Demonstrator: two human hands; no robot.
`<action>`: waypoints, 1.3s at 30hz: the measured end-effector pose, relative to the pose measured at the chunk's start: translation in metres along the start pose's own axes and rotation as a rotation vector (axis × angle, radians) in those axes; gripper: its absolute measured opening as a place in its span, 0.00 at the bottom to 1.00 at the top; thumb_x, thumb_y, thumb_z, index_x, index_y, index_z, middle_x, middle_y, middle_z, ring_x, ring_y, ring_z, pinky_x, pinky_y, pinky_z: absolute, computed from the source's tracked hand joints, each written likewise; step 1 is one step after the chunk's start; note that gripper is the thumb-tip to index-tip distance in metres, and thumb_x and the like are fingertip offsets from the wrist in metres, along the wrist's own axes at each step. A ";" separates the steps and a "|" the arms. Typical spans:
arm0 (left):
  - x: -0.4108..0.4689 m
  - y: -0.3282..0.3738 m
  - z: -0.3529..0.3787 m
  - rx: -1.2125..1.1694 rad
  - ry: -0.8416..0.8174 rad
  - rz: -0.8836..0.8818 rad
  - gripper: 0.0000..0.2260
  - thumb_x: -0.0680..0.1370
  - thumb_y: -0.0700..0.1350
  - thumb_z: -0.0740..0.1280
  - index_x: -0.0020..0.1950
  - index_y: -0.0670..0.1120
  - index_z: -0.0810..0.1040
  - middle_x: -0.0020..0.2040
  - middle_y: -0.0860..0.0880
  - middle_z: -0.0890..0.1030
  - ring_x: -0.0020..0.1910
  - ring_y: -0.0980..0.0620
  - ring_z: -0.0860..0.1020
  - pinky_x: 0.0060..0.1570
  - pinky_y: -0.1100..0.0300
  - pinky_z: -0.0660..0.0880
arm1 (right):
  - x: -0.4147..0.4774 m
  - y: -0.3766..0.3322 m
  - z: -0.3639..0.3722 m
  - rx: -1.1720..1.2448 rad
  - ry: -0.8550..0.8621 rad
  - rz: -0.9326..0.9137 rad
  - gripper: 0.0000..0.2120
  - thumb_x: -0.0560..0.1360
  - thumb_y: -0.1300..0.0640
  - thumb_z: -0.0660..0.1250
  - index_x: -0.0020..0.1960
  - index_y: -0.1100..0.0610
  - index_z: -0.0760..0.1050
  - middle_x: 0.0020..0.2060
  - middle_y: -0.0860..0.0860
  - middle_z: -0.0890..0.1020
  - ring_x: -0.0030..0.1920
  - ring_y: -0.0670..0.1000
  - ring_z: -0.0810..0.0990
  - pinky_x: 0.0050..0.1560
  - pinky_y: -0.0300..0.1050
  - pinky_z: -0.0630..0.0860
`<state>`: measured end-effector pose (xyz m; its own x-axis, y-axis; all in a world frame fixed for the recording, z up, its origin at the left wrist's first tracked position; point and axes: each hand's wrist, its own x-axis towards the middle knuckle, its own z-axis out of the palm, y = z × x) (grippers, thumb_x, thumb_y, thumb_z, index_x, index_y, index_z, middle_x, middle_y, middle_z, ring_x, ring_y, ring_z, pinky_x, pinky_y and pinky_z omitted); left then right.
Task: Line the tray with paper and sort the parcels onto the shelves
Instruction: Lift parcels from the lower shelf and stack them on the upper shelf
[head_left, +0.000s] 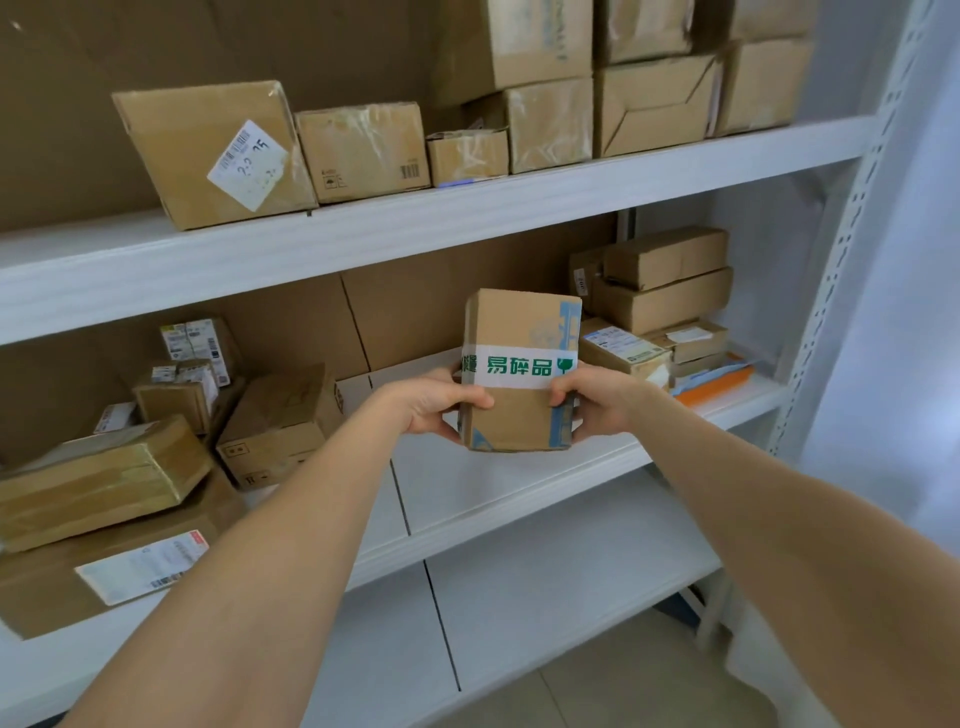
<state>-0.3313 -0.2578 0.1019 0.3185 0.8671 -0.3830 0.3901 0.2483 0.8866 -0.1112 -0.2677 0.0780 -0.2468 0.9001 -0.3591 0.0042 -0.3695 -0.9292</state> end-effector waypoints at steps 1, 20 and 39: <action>-0.002 0.002 0.005 -0.002 -0.001 0.010 0.25 0.74 0.35 0.69 0.70 0.46 0.67 0.65 0.46 0.75 0.65 0.47 0.72 0.45 0.45 0.79 | -0.006 -0.001 -0.004 -0.001 0.000 -0.001 0.30 0.72 0.73 0.58 0.67 0.48 0.66 0.62 0.56 0.72 0.64 0.62 0.71 0.56 0.68 0.74; -0.101 0.071 0.042 0.093 0.037 0.178 0.22 0.73 0.29 0.68 0.55 0.54 0.71 0.57 0.49 0.77 0.62 0.45 0.73 0.61 0.35 0.70 | -0.102 -0.058 -0.019 -0.069 -0.098 -0.113 0.31 0.73 0.78 0.57 0.61 0.45 0.70 0.62 0.57 0.73 0.62 0.63 0.73 0.62 0.73 0.69; -0.198 0.197 -0.009 0.188 0.220 0.371 0.21 0.73 0.37 0.70 0.65 0.47 0.73 0.62 0.43 0.78 0.62 0.43 0.75 0.61 0.36 0.71 | -0.170 -0.179 0.013 -0.044 -0.096 -0.504 0.20 0.74 0.65 0.67 0.59 0.44 0.74 0.62 0.55 0.74 0.61 0.59 0.74 0.67 0.69 0.66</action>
<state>-0.3259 -0.3768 0.3546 0.2831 0.9585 0.0329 0.4412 -0.1606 0.8829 -0.0826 -0.3571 0.3064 -0.3165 0.9380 0.1417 -0.0977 0.1163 -0.9884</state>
